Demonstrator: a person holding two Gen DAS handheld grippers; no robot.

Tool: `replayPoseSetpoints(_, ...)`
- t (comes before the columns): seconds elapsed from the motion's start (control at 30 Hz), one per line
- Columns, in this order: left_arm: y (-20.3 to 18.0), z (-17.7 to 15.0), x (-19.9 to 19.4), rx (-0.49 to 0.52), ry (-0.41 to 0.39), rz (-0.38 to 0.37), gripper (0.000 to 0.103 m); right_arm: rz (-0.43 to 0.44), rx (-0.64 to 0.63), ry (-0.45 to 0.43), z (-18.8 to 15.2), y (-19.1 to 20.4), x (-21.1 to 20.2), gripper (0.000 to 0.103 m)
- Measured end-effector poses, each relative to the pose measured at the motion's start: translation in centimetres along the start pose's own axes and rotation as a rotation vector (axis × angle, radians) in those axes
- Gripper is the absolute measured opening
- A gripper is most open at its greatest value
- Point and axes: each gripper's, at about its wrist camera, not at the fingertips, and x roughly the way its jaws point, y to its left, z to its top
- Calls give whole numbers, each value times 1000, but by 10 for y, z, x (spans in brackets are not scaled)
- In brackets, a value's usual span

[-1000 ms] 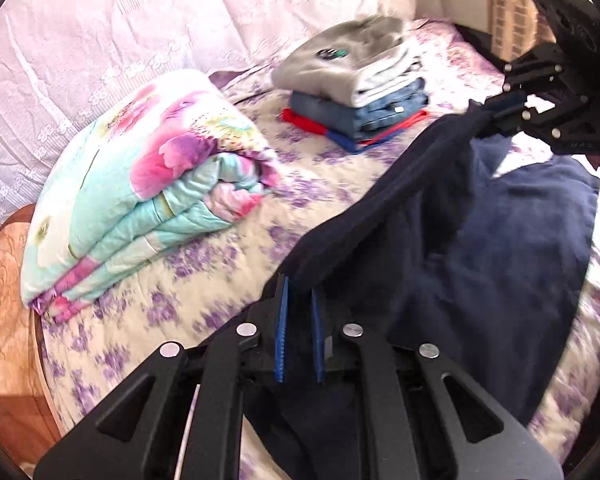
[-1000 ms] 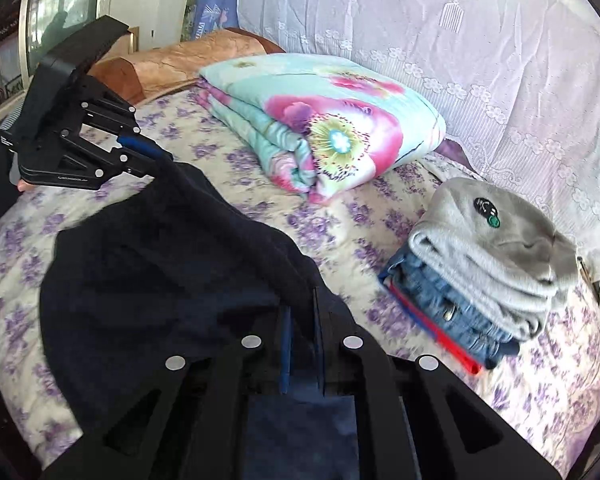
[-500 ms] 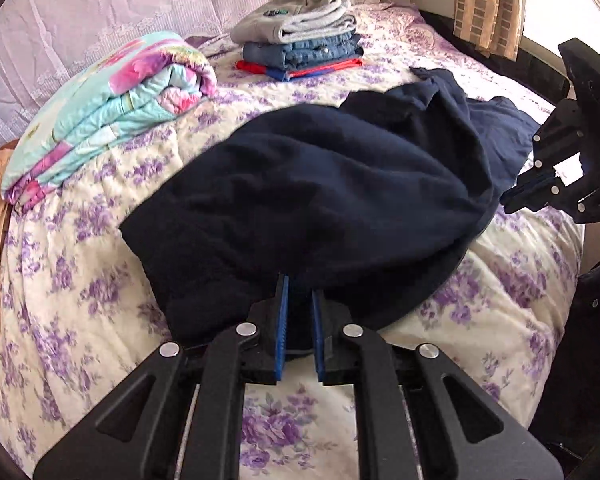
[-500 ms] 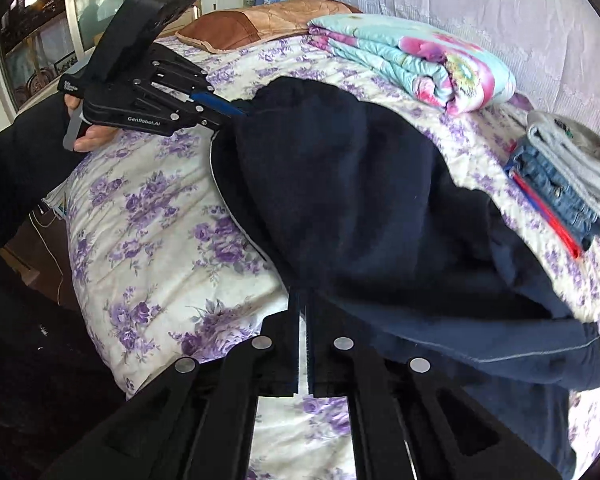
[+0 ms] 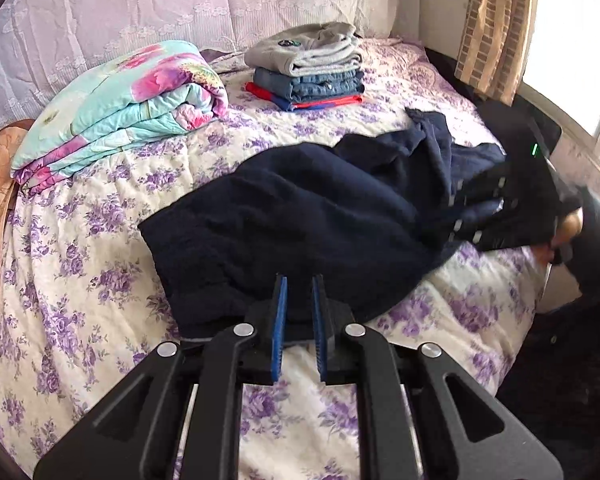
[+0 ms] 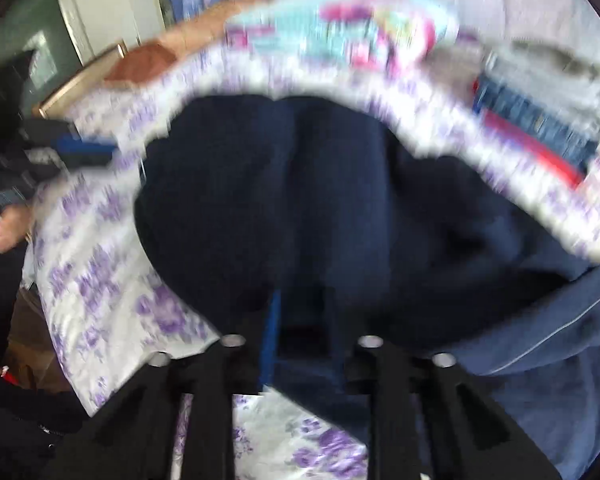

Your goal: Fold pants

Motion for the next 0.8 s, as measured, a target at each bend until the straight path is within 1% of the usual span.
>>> replayPoseSetpoints(0.07, -3, 14, 5, -54, 14, 17, 17, -67, -48, -35, -12, 15, 1, 7)
replayPoseSetpoints(0.13, -14, 27, 15, -99, 31, 58, 28, -68, -40, -39, -18, 19, -1, 4)
replayPoseSetpoints(0.17, -17, 31, 25, -143, 46, 66, 41, -57, -21, -48, -19, 17, -2, 4)
replayPoseSetpoints(0.23, -22, 32, 52, -237, 92, 7, 42, -17, 23, -56, -18, 10, -3, 4)
replayPoseSetpoints(0.27, -26, 30, 67, -266, 116, -17, 42, 9, 46, -51, -17, 5, -7, 4)
replayPoseSetpoints(0.3, -31, 25, 88, -287, 161, 15, 43, 34, 72, -32, -14, -2, -15, 4)
replayPoseSetpoints(0.33, -33, 19, 105, -296, 201, 85, 40, 42, 101, -20, -12, -11, -25, 4)
replayPoseSetpoints(0.37, -34, 12, 117, -307, 203, 130, 40, 24, 133, -18, -9, -24, -38, 3)
replayPoseSetpoints(0.4, -40, 8, 112, -294, 130, 164, 41, -20, 168, -23, -5, -37, -53, 8)
replayPoseSetpoints(0.43, -46, 5, 112, -266, 121, 194, 41, -90, 221, -29, 1, -59, -69, 24)
replayPoseSetpoints(0.47, -51, 3, 112, -241, 108, 223, 42, -170, 290, -36, 8, -85, -84, 37)
replayPoseSetpoints(0.5, -54, 3, 113, -231, 99, 238, 43, -248, 364, -47, 16, -113, -97, 60)
replayPoseSetpoints(0.57, -56, 4, 114, -221, 91, 254, 44, -384, 475, -41, 36, -171, -115, 62)
replayPoseSetpoints(0.63, -53, 5, 113, -237, 85, 238, 44, -470, 588, 1, 56, -225, -118, 61)
replayPoseSetpoints(0.67, -51, 5, 113, -251, 85, 225, 44, -475, 651, 19, 64, -248, -116, 61)
replayPoseSetpoints(0.73, -47, 5, 113, -259, 81, 212, 44, -476, 728, 77, 79, -286, -103, 60)
replayPoseSetpoints(0.8, -50, 4, 111, -254, 78, 214, 44, -514, 788, 126, 84, -310, -89, 60)
